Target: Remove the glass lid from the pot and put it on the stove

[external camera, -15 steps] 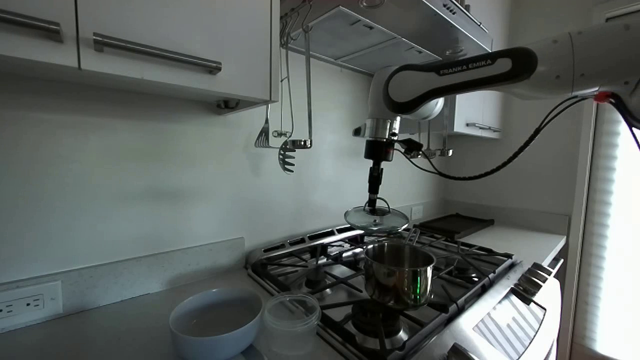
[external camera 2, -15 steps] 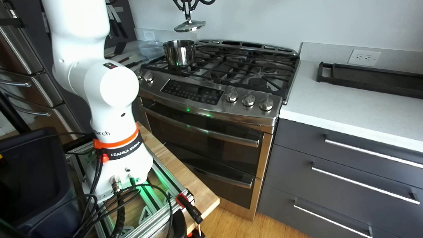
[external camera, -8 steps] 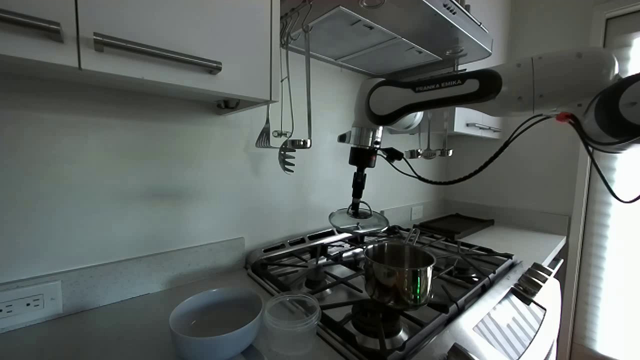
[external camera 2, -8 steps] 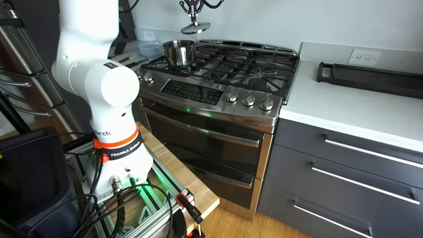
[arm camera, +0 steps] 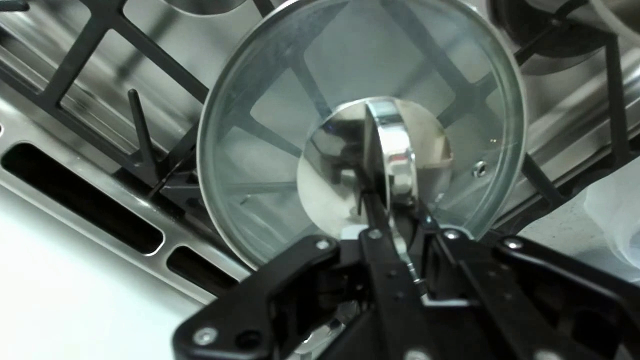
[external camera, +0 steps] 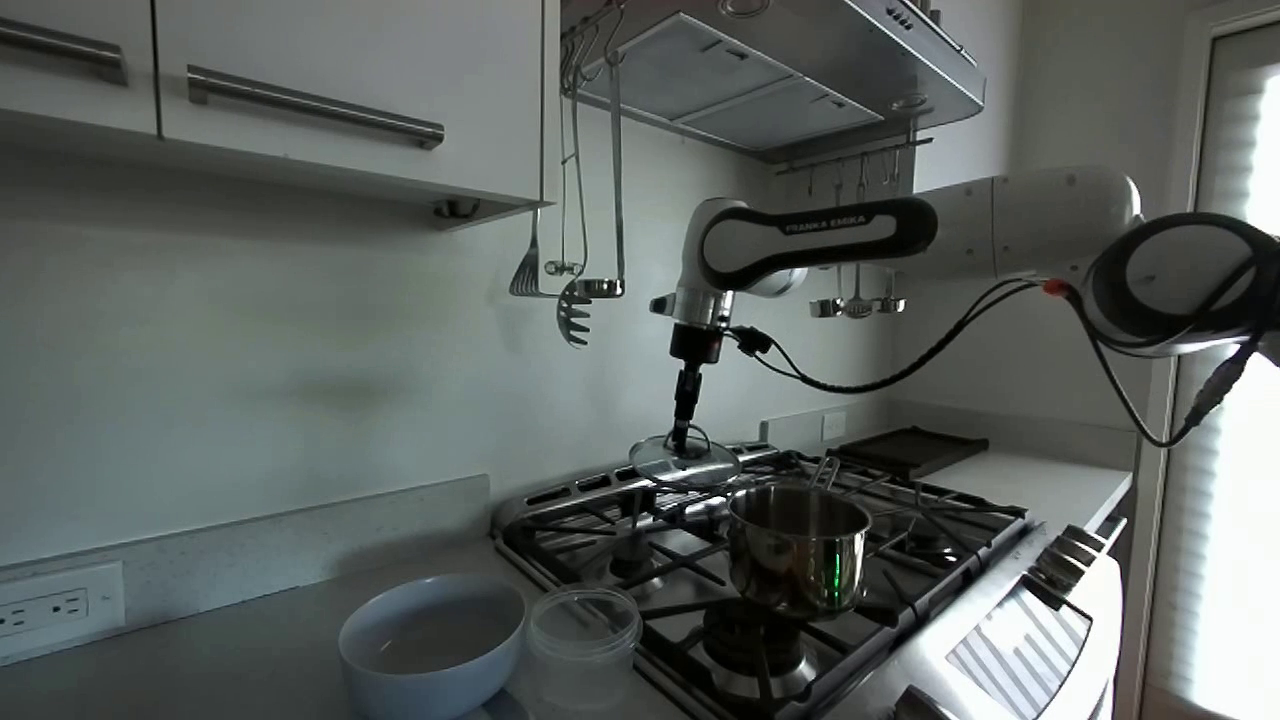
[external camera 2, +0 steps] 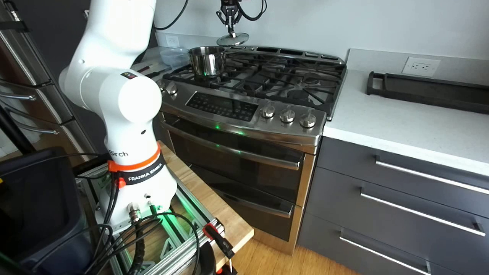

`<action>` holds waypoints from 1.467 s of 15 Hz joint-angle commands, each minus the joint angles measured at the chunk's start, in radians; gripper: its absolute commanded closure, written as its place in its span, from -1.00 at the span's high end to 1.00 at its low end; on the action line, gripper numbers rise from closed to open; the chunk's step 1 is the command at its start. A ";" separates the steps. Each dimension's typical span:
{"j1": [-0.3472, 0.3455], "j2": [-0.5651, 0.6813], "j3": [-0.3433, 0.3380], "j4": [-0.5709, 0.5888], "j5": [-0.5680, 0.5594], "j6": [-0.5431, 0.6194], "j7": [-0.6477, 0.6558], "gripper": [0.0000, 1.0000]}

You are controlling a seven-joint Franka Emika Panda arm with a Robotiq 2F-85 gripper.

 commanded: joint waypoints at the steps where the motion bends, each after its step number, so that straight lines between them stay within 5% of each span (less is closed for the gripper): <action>1: 0.000 0.014 0.000 0.011 0.000 0.000 -0.001 -0.71; 7: 0.001 0.018 0.001 0.010 0.000 0.000 -0.001 -0.71; 8: 0.001 0.018 0.001 0.010 0.000 0.000 -0.001 -0.93; 22: 0.027 0.142 0.004 0.050 0.012 0.110 0.026 -0.93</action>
